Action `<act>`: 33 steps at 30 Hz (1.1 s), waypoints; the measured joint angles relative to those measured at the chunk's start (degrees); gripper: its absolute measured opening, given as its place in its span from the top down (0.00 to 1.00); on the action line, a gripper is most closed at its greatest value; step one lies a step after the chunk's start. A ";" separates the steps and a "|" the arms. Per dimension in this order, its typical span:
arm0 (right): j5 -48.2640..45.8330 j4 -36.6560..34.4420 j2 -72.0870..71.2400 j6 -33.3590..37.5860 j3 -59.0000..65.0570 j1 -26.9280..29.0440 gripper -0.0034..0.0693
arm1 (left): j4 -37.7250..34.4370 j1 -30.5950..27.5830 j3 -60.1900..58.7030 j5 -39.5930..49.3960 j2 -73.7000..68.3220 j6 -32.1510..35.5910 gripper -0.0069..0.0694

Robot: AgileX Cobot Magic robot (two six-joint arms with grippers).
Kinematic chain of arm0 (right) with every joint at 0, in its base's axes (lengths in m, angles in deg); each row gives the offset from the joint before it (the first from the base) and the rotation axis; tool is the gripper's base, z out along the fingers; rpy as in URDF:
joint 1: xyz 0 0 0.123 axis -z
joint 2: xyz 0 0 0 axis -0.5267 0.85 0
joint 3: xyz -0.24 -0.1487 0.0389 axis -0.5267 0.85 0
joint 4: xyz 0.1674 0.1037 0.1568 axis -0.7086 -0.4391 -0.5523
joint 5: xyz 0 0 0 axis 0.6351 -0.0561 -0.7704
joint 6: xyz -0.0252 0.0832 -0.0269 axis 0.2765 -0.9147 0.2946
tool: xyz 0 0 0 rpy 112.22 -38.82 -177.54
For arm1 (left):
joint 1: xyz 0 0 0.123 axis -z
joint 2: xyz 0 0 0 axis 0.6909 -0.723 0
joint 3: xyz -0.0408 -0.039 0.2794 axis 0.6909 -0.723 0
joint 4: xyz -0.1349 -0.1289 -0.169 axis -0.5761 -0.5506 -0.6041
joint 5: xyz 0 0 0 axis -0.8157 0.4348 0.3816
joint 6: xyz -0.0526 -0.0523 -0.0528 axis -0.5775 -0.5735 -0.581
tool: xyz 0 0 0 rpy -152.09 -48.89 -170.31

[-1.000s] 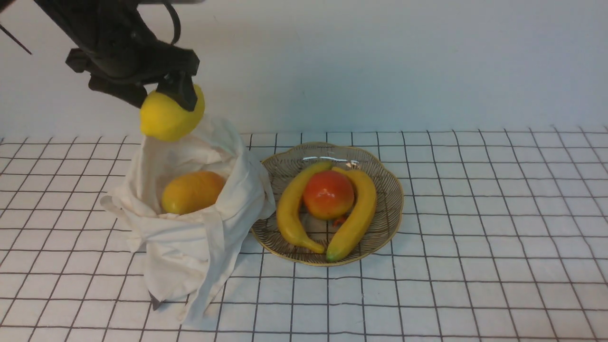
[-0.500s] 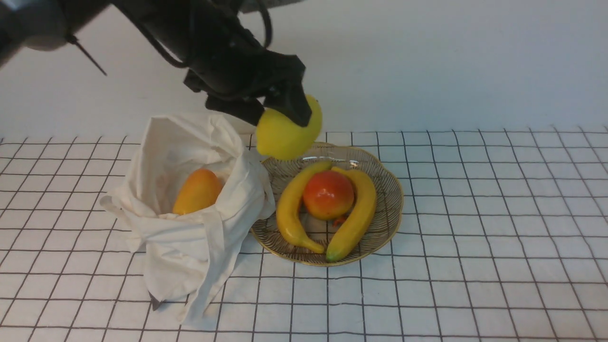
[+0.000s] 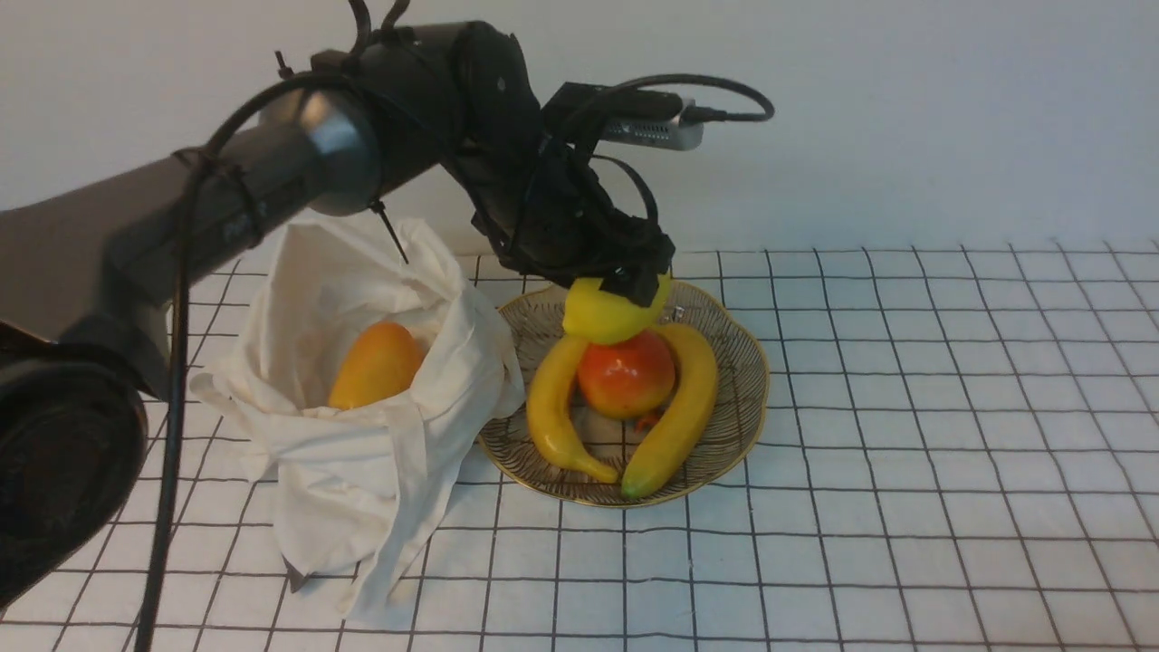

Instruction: Take the fruit out of the bag on the white checkered tablecloth and place them on the plate.

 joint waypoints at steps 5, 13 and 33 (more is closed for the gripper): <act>0.00 0.00 0.00 0.00 0.00 0.00 0.97 | 0.00 0.00 0.00 -7.03 -2.21 -0.10 0.09; 0.00 0.00 0.00 0.00 0.00 0.00 0.97 | 0.10 0.00 0.00 -10.54 -3.97 0.00 0.01; 0.00 0.00 0.00 0.00 0.00 0.00 0.97 | 14.59 0.00 0.00 21.74 16.93 -0.11 0.89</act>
